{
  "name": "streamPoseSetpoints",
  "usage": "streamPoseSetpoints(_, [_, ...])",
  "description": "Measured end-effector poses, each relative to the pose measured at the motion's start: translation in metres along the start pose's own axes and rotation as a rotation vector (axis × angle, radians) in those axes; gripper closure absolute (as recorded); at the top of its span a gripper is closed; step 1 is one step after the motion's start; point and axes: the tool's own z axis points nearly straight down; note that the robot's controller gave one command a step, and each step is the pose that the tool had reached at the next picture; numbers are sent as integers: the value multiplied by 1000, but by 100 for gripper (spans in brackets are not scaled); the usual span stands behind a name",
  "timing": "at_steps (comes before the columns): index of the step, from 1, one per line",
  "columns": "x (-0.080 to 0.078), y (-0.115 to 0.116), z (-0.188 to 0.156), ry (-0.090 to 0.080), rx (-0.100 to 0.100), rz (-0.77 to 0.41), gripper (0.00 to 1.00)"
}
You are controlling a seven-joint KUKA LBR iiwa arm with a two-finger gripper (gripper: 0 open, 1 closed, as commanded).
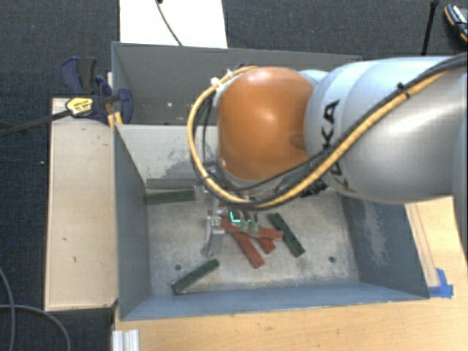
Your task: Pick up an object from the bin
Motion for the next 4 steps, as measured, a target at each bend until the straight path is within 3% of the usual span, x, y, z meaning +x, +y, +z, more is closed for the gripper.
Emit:
streamPoseSetpoints(1, [-2,-1,-4,-8,-2,5,0])
streamPoseSetpoints(2, [14,7,38,-16,-2,-234,0])
streamPoseSetpoints(3, [28,0,73,-4,1,-445,0])
streamPoseSetpoints(4, [15,15,90,-12,1,-740,0])
